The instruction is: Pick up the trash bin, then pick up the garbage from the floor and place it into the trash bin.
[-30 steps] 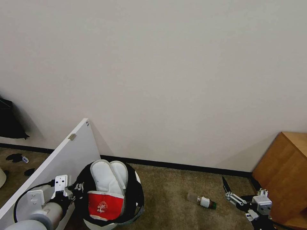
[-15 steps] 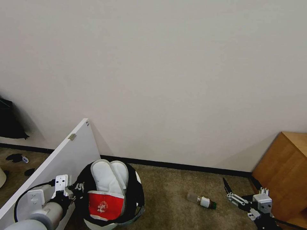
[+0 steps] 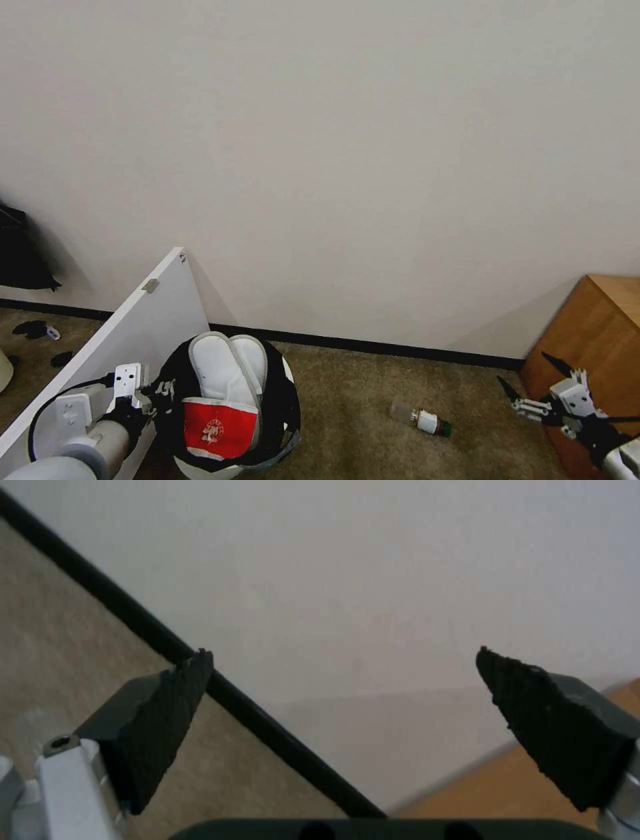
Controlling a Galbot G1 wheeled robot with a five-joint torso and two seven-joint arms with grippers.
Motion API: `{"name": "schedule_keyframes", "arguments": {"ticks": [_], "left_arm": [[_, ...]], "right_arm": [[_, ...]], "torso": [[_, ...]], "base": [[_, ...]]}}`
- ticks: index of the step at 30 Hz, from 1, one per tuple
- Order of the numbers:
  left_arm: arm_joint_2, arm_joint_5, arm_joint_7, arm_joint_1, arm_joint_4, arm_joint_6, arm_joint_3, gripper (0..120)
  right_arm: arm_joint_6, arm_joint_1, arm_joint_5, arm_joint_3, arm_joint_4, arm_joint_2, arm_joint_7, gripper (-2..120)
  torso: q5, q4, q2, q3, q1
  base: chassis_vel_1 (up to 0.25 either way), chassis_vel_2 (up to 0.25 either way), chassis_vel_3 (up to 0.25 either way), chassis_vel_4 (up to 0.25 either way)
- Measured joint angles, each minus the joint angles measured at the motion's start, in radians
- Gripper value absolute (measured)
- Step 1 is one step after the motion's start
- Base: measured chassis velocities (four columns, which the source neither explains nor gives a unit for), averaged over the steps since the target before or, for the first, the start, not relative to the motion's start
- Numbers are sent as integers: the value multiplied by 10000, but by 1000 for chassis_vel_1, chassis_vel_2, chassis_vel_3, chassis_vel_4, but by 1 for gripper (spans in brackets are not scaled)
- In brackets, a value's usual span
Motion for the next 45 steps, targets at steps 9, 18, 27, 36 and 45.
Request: {"name": "schedule_keyframes", "arguments": {"ticks": [9, 18, 27, 36, 45], "left_arm": [[-66, 108, -44, 27, -120, 15, -21, 4], [-67, 121, -83, -24, -140, 32, 10, 4], [-56, 121, -86, 24, -169, 38, -6, 4], [-55, 118, -89, 34, -192, 42, -53, 4], [-40, 117, -101, 30, -197, 41, -16, 4]], "right_arm": [[-442, 205, 582, -277, -374, -878, -871, 100], [-43, 287, 438, -661, -536, -903, -789, 100], [-145, 747, 445, -1150, -810, -913, -1099, 100], [-812, 1208, 351, -1825, -952, -912, -1296, 100], [-1057, 1417, 500, -2263, -1077, -795, -1409, 100]], "torso": [[1, 1, 0, 0, 0], [-2, 0, 0, 0, 0], [-2, 1, 0, 0, 0], [-2, 1, 0, 0, 0], [-2, 1, 0, 0, 0]], "base": [[0, 0, 0, 0], [0, 0, 0, 0], [0, 0, 0, 0], [0, 0, 0, 0], [0, 0, 0, 0]]}}
